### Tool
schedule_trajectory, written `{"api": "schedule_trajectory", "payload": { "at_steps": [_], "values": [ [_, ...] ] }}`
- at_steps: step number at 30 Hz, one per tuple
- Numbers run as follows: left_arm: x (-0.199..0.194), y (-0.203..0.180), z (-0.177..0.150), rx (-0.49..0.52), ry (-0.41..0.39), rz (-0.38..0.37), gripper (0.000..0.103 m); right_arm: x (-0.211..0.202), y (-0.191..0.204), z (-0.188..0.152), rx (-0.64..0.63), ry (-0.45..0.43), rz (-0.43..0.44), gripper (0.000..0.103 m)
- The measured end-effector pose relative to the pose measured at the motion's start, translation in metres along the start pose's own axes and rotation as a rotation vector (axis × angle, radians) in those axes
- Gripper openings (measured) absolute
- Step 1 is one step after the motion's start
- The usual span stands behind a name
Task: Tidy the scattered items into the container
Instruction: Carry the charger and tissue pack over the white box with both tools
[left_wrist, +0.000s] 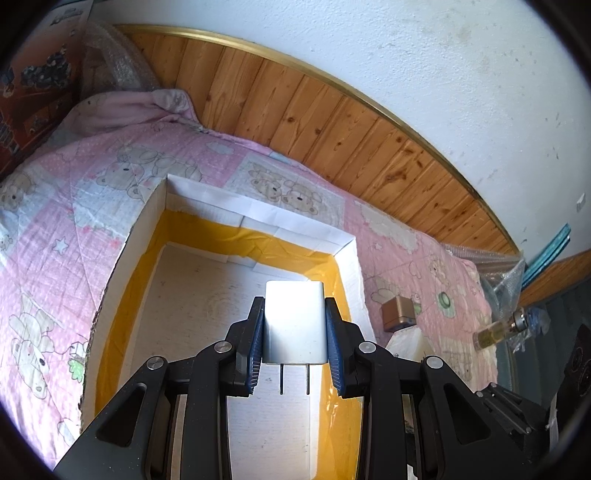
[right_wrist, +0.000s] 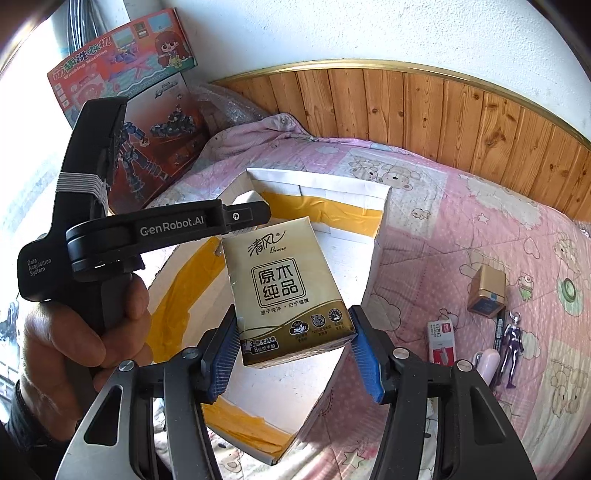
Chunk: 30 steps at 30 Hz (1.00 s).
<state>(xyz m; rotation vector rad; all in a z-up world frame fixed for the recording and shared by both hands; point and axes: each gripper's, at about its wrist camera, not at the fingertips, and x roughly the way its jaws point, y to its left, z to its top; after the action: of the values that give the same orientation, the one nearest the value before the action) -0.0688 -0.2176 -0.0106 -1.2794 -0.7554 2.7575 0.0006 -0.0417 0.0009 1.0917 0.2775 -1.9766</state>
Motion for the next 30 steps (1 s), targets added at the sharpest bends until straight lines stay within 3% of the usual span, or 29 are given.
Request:
{"api": "schedule_trajectory", "payload": {
  "at_steps": [21, 30],
  "values": [
    [0.048, 0.033, 0.007, -0.031, 0.074, 0.143, 0.031, 0.06, 0.007, 0.029, -0.156, 0.098, -0.054, 0.058],
    [0.065, 0.054, 0.014, -0.115, 0.113, 0.139, 0.031, 0.096, 0.014, 0.036, -0.292, 0.191, -0.118, 0.058]
  ]
}}
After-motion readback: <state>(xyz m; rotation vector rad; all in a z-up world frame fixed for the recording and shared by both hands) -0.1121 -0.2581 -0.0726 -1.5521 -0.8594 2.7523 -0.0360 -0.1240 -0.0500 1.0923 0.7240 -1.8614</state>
